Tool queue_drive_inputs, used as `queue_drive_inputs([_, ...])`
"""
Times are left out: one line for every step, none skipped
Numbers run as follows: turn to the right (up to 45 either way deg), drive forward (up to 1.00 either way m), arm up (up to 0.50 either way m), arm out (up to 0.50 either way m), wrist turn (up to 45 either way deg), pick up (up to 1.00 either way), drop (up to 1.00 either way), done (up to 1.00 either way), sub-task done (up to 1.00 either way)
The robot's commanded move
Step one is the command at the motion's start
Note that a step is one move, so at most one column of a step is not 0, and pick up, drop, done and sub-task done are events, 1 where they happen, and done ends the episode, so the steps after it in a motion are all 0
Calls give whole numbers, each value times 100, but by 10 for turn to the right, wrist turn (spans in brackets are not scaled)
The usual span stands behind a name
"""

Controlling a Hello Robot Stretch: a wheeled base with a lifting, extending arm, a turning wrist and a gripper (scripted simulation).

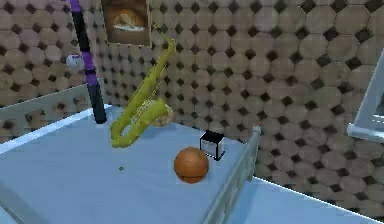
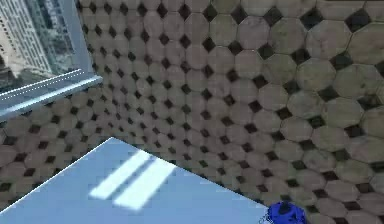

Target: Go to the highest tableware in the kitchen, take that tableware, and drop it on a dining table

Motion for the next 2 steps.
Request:
queue_drive_inputs([-450, 0, 0, 0, 0, 0, 0, 0, 0])
queue_drive_inputs([-450, 0, 0, 0, 0, 0, 0, 0, 0])
